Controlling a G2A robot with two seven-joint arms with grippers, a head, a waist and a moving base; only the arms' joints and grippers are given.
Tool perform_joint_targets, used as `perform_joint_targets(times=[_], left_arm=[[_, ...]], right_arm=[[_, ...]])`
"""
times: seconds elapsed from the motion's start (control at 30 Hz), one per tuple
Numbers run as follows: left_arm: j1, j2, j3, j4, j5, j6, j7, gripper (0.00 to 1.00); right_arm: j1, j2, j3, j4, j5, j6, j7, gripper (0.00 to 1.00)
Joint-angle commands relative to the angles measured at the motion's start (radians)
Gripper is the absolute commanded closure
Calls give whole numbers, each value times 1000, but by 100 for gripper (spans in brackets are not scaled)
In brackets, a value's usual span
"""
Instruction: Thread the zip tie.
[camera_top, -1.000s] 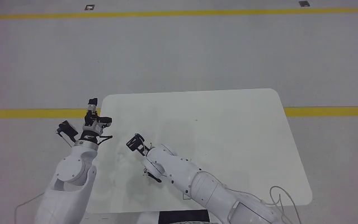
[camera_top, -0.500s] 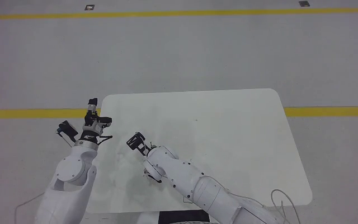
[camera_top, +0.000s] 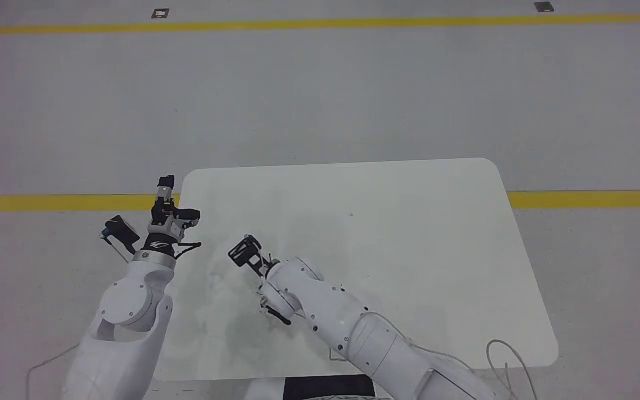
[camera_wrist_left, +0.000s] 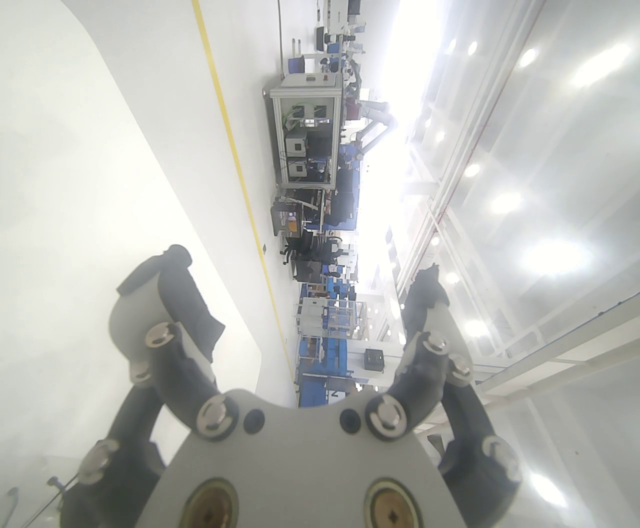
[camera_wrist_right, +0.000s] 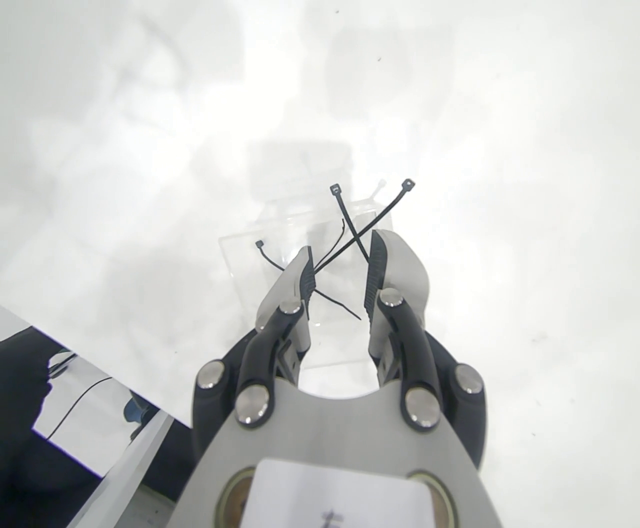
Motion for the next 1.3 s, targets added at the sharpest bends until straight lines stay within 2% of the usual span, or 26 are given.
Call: perform_joint_targets(times=[0.0, 0.3, 0.57, 1.27], left_arm=[[0, 0, 0, 0, 0, 0, 0, 0], [0, 0, 0, 0, 0, 0, 0, 0], [0, 0, 0, 0, 0, 0, 0, 0], [0, 0, 0, 0, 0, 0, 0, 0]], right_arm=[[2, -2, 1, 6, 9, -6, -7, 78], [12, -12, 1, 34, 29, -7, -15, 78], [17, -17, 5, 45, 32, 3, -22, 85], [-28, -1, 39, -24, -19, 10, 0, 87]])
